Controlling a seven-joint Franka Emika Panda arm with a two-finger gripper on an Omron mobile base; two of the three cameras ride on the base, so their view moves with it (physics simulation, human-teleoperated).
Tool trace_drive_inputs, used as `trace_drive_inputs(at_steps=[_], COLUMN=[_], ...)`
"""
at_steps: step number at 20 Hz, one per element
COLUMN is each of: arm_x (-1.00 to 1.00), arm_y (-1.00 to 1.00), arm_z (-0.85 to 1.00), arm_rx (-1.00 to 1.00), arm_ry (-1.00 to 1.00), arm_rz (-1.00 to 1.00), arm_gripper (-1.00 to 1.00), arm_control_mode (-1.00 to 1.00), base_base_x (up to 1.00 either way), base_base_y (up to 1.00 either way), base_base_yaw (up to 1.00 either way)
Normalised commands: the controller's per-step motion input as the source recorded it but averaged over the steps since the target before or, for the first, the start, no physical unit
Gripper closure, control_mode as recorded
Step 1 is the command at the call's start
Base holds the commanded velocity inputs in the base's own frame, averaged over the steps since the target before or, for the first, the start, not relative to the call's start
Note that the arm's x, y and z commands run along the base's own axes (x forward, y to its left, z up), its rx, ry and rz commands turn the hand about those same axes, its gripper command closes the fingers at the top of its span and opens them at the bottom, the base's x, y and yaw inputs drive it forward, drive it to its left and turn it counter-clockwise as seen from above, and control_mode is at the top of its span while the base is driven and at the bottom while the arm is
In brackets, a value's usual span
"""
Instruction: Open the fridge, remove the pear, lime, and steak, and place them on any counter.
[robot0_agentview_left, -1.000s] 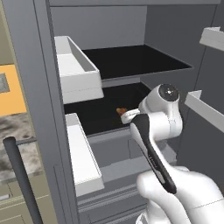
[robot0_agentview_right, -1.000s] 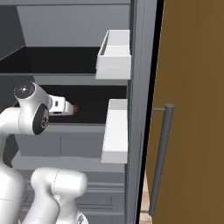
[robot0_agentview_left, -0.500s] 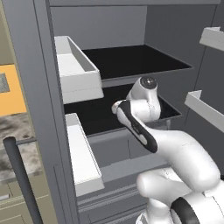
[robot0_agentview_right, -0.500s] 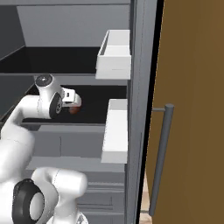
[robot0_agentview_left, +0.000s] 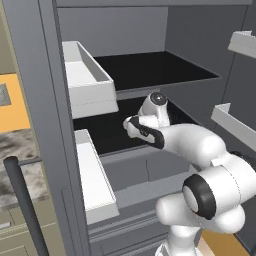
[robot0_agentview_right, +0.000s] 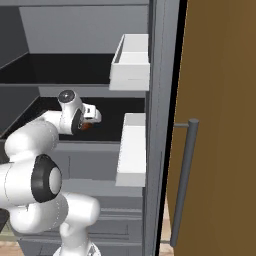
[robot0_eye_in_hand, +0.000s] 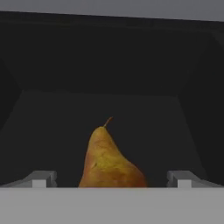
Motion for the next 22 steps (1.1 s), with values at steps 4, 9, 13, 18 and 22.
trace_drive_inputs(at_steps=[4,9,13,18,22], arm_x=[0.05,0.19,0.4,-0.3,-0.44], arm_y=[0.0,0.0,0.0,0.0,-0.03], arm_z=[-0.44,-0.38,-0.4,-0.73,-0.67], arm_rx=[0.0,0.0,0.0,0.0,0.0], arm_ry=[0.0,0.0,0.0,0.0,0.0], arm_rz=[0.0,0.0,0.0,-0.01,-0.03], arm_gripper=[-1.0,-1.0,-1.0,1.0,1.0], arm_control_mode=[-1.0,-1.0,-1.0,-1.0,-1.0], base_base_x=[0.0,0.0,0.0,0.0,0.0], base_base_y=[0.0,0.0,0.0,0.0,0.0], base_base_yaw=[0.0,0.0,0.0,0.0,0.0])
